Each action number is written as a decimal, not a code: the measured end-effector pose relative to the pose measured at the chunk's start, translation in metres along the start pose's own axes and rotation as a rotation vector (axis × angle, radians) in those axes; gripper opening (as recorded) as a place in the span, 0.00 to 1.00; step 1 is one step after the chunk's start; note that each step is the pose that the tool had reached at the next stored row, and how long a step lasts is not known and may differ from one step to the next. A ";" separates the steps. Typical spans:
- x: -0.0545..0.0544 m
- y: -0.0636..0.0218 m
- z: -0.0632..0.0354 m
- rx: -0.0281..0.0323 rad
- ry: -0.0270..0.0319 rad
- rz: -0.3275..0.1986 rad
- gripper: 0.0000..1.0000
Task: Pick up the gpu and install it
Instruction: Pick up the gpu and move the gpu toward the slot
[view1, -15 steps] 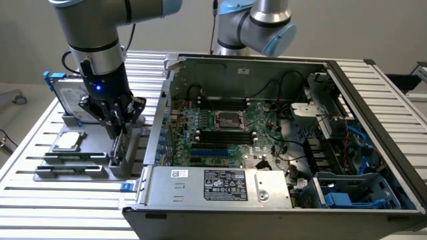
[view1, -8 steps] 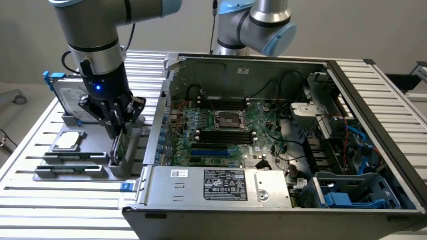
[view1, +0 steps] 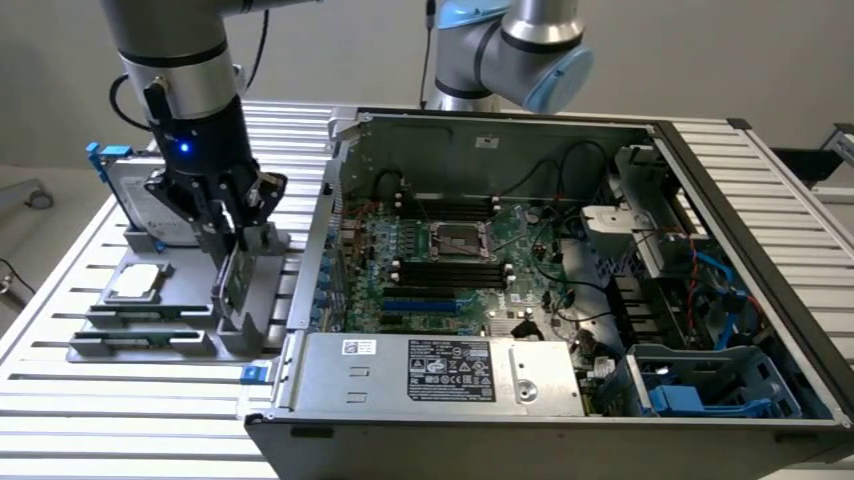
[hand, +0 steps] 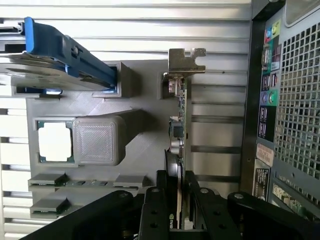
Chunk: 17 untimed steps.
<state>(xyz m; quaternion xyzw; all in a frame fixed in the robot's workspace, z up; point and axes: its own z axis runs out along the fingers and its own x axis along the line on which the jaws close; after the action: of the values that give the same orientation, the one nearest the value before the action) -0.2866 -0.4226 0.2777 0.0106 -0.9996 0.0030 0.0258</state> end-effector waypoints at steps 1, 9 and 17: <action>0.000 0.0000 -0.0046 0.0000 -0.0001 0.000 0.26; 0.002 -0.0002 -0.0410 -0.0001 0.0000 0.000 0.26; 0.000 -0.0008 -0.0774 -0.0008 0.0008 0.014 0.26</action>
<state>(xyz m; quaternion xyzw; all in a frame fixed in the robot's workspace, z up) -0.2830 -0.4230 0.3550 0.0036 -0.9996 0.0028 0.0262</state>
